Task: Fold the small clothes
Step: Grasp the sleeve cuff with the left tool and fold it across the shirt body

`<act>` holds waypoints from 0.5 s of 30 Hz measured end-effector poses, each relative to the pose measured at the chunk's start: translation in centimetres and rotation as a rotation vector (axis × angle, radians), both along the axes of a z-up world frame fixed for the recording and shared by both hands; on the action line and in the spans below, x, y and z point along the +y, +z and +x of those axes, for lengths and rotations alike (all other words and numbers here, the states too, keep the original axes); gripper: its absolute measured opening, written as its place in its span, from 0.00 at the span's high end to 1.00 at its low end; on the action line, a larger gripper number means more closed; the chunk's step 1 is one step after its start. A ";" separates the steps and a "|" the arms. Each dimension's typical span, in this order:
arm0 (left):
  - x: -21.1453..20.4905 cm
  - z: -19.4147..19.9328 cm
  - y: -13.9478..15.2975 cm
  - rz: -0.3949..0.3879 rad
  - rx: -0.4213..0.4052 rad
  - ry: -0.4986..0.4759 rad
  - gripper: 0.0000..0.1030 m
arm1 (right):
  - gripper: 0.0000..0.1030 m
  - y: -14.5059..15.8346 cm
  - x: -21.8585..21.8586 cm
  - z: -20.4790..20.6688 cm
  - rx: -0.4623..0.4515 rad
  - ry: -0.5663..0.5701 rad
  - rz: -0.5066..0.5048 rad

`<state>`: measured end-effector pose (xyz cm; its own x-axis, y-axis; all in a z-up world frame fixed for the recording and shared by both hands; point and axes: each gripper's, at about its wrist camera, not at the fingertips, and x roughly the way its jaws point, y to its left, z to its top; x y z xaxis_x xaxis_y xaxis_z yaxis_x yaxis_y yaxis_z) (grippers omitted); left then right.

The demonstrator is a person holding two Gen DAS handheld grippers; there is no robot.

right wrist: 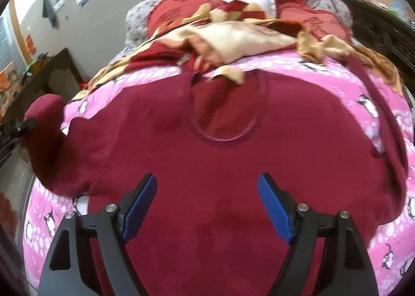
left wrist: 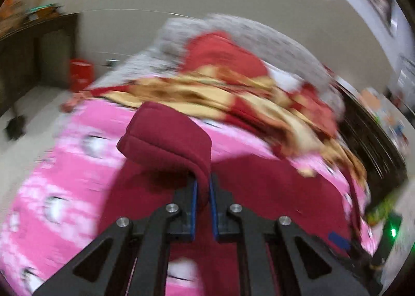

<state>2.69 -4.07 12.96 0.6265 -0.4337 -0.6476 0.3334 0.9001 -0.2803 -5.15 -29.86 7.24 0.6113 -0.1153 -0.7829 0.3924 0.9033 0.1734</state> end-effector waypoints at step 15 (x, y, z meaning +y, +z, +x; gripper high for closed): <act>-10.9 -4.1 -8.6 0.093 0.170 -0.274 0.70 | 0.13 -0.8 -5.0 -2.8 0.032 -0.084 0.014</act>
